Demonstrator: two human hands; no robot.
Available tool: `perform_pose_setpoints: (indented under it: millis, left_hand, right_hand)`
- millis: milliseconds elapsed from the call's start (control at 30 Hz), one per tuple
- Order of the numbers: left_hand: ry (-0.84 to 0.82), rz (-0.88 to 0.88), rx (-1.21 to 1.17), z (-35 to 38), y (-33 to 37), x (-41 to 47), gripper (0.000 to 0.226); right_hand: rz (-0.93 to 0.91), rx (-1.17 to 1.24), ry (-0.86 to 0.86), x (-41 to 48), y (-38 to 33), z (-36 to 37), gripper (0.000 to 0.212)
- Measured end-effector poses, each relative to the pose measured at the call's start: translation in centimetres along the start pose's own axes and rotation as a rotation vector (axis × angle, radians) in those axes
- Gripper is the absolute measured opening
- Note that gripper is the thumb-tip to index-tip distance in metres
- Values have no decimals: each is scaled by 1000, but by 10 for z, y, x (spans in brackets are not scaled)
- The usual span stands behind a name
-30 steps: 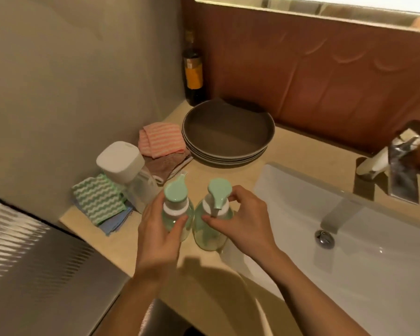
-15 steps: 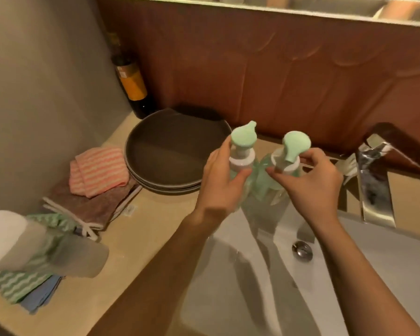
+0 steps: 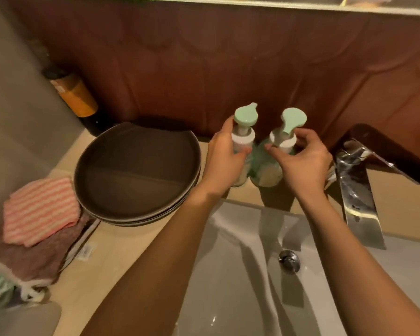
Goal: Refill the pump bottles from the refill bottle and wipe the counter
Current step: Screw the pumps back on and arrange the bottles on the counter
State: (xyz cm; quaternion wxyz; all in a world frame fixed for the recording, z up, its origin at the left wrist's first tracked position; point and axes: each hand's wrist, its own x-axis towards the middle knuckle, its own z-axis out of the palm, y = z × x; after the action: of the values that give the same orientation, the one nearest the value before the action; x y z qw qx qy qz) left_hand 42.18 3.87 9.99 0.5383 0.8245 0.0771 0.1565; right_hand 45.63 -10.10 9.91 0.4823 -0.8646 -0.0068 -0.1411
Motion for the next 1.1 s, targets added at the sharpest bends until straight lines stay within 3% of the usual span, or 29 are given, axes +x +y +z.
perform_pose_setpoints:
  millis: [167,333,567,633,733,867,967,1100]
  left_hand:
    - [-53,-43,20,2,-9,5,69]
    - [-152,-180,-6,-8,-8,-16,103]
    - [-164,-339,-43,-31,-2,-101,87]
    - [-91,-384,-92,-43,-4,-132,82]
    - [28,-462,-173,-59,-8,-182,68]
    - [297,-329,-195,-93,-16,-257,50]
    - [570,-197,-91,-126,-17,-299,55]
    - [951,-189,16,-162,-20,-323,71]
  right_hand:
    - [-15,-71,-105,0,3,-2,63]
    - [93,-130,-293,-17,-2,-12,94]
    - [124,-62,-491,-82,-21,-29,84]
    - [118,-60,-578,-109,-34,-33,78]
    - [112,-104,-707,-146,-47,-32,88]
    - [30,-130,-874,-201,-71,-23,87]
    - [-58,-110,-1074,-241,-87,-12,84]
    - [-184,-128,-1257,-279,-102,5,82]
